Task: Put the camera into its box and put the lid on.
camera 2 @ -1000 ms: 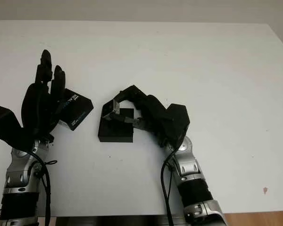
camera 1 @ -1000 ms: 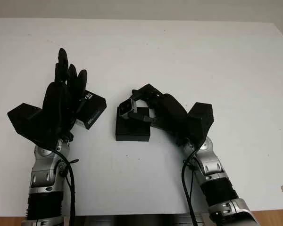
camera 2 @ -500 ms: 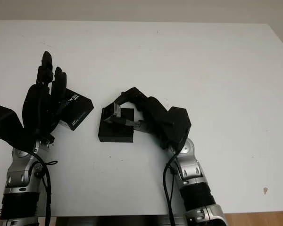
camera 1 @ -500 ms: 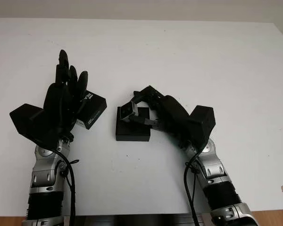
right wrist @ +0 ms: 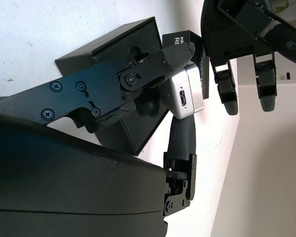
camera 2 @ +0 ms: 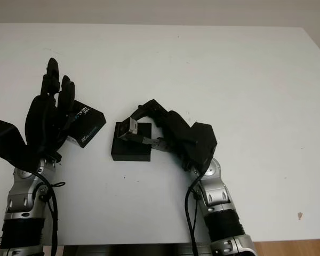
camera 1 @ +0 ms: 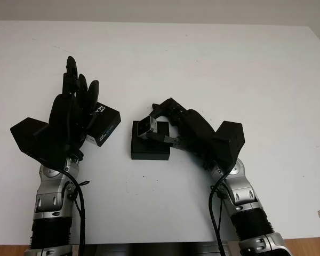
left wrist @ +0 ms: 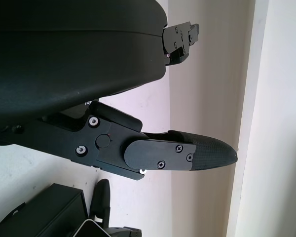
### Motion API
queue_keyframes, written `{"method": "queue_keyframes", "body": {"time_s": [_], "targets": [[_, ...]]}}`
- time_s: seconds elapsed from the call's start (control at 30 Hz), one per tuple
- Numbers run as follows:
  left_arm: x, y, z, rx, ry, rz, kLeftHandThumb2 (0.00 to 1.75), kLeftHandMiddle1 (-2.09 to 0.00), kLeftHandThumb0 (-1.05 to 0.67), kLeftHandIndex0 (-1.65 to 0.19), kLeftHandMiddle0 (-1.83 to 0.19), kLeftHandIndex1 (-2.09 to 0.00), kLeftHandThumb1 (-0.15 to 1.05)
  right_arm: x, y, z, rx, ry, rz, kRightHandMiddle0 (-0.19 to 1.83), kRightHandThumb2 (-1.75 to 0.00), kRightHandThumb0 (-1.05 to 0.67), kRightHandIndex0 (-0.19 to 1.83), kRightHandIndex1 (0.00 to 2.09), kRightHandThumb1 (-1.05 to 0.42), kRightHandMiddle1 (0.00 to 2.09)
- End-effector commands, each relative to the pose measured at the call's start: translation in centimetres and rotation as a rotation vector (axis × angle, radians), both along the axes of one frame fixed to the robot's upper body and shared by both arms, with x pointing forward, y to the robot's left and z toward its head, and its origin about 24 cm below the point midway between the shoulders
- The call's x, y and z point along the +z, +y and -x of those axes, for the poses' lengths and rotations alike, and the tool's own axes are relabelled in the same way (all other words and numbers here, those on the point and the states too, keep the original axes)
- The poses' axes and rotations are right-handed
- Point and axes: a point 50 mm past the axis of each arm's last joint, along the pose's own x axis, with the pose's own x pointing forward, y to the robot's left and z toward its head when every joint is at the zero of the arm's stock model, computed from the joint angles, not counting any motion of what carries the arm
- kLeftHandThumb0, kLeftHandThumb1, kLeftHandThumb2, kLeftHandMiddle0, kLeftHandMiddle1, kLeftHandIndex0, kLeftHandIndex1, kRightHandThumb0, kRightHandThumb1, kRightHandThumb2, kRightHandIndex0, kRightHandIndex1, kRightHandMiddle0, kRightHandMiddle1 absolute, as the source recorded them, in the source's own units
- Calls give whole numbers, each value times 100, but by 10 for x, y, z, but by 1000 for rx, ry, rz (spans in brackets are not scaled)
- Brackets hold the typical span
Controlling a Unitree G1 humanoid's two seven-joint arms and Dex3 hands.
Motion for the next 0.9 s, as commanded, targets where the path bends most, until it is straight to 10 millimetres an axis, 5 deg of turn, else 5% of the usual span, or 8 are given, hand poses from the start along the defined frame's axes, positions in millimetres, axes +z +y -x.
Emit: {"method": "queue_keyframes", "body": {"time_s": [0.0, 0.87], "targets": [[-1, 1, 2, 4, -9, 15, 32, 0, -74, 19, 19, 0, 105, -12, -3, 5, -6, 39, 14, 18, -11, -42, -19, 72, -105, 195], [-2, 0, 1, 2, -1, -7, 35, 0, -74, 19, 19, 0, 105, -27, -2, 13, 31, 51, 75, 22, -10, -47, -19, 80, -105, 195]]}}
